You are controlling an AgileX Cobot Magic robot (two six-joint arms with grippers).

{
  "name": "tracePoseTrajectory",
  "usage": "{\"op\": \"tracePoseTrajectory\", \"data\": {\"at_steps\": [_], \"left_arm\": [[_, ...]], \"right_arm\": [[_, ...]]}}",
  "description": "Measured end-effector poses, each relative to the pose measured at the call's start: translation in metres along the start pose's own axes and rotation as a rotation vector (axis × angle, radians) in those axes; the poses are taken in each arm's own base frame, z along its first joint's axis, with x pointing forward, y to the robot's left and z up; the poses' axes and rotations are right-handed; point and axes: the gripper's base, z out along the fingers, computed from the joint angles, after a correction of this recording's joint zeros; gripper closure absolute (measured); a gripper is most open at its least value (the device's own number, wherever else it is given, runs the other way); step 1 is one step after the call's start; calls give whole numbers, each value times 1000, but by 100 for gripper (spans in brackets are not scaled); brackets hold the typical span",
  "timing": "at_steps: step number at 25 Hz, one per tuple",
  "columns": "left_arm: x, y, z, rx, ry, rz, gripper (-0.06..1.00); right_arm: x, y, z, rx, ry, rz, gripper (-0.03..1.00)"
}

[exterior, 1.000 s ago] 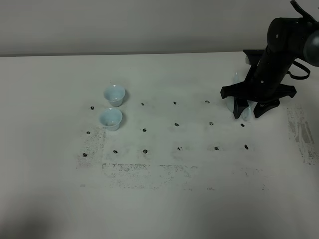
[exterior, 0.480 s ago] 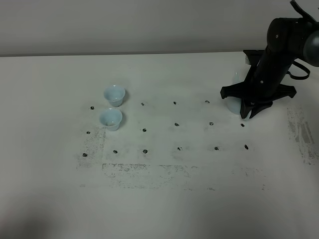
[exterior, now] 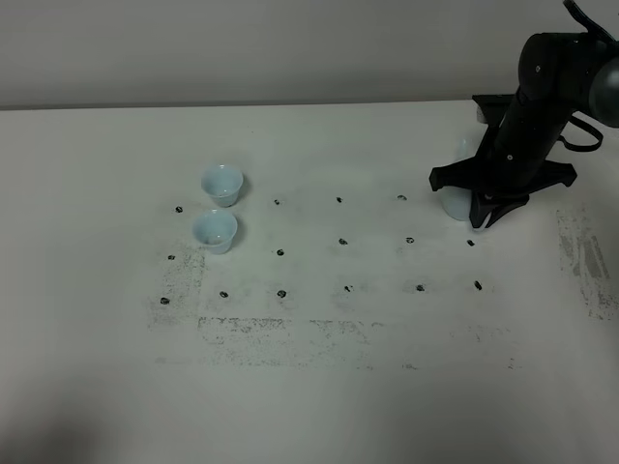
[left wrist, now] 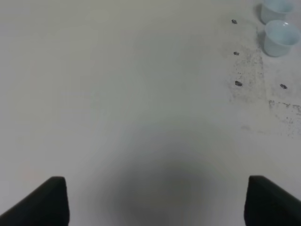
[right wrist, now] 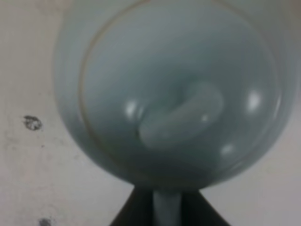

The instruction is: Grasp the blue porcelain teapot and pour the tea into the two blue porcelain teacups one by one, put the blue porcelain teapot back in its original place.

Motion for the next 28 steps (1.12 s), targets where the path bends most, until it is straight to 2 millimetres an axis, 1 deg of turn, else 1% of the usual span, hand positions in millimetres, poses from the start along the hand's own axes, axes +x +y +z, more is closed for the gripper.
{"op": "tracePoseTrajectory", "data": {"at_steps": [7,10,16,21,28], "left_arm": [[0,0,0,0,0,0,22],[0,0,0,0,0,0,22],[0,0,0,0,0,0,22],[0,0,0,0,0,0,22],[0,0,0,0,0,0,22]], "right_arm": [[-6,3,-33,9,-58,-31,92],[-4,3,-40,23,-56,-44,92],[-5,2,-41,32,-70,-66,92],[-9,3,-35,10,-127,-58,92],[-14,5,-36,-1,-186,-69,92]]}}
